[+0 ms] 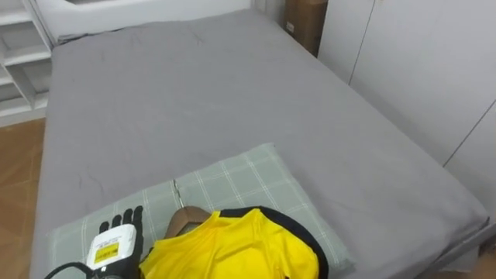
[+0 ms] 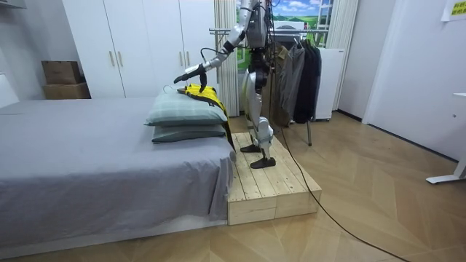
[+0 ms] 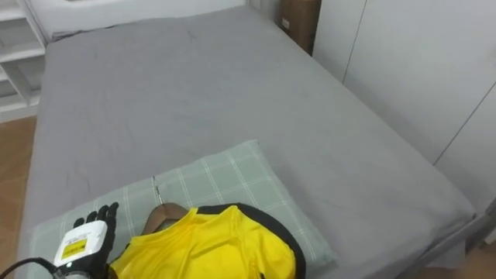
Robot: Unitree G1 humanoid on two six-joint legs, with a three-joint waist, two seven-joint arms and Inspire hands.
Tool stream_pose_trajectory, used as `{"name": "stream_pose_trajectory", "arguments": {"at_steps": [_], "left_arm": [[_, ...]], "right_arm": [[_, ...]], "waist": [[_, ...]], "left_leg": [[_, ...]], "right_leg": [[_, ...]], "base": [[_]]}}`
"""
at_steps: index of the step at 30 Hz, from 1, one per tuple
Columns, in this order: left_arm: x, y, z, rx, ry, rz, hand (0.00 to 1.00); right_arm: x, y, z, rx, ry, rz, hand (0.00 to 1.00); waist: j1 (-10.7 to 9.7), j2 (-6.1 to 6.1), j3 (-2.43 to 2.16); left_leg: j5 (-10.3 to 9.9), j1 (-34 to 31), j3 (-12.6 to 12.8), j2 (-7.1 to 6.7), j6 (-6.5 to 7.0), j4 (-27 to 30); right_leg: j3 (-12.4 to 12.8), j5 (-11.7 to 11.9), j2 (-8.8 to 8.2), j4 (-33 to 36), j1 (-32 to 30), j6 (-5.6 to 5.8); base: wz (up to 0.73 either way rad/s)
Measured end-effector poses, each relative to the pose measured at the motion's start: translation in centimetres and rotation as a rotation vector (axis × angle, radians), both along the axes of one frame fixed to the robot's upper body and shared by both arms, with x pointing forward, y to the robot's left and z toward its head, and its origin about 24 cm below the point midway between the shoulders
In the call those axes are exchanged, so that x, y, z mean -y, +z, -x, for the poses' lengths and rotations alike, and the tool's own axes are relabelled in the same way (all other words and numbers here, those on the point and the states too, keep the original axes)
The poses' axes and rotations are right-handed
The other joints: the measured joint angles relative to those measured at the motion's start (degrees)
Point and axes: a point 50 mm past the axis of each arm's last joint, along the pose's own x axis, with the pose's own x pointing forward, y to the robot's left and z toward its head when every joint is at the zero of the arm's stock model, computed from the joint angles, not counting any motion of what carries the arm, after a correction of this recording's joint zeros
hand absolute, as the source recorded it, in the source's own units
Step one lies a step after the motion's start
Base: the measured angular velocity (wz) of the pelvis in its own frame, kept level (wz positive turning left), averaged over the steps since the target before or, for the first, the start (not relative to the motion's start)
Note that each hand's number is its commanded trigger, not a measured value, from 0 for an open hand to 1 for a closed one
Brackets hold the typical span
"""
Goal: Hang clothes
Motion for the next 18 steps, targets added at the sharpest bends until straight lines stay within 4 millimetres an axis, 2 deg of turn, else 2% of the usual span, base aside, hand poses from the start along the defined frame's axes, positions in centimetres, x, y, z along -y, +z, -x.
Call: {"name": "stream_pose_trajectory", "arguments": {"at_steps": [5, 10, 14, 18], "left_arm": [[-0.2, 0.5, -1.2, 0.007, 0.021, 0.020, 0.00], [-0.5, 0.7, -1.5, 0.011, 0.065, 0.073, 0.00], [-0.4, 0.6, -1.6, -0.003, 0.075, 0.095, 0.00], [-0.4, 0.1, -1.3, -0.049, 0.080, 0.120, 0.00]], "right_arm": [[-0.2, 0.0, -0.9, 0.008, 0.041, 0.011, 0.00], [-0.2, 0.2, -2.9, 0.041, 0.063, 0.027, 0.00], [0.0, 0.3, -3.2, 0.048, 0.064, 0.032, 0.00], [-0.3, 0.3, -3.9, 0.060, 0.090, 0.020, 0.00]], "waist": [[-0.1, 0.32, 0.09], [-1.5, 1.67, 0.58], [-1.8, 1.67, 0.55], [-1.8, 1.06, 0.82]], "left_leg": [[0.0, -2.1, 0.1, 0.05, 0.00, 0.8], [0.1, -3.4, 0.3, 0.04, 0.06, 1.2], [0.3, -3.3, 0.7, 0.12, 0.01, 0.9], [0.4, -3.4, 1.2, 0.09, 0.03, 0.6]], "right_leg": [[0.3, 0.3, 0.04, 0.8, -2.2, -0.06], [0.5, 0.5, -0.02, 0.9, -3.5, -0.12], [0.6, 0.5, 0.03, 1.0, -3.7, -0.18], [0.7, 0.5, -0.01, 0.9, -3.9, -0.18]], "base": [[-0.02], [-0.01], [-0.03], [-0.02]]}}
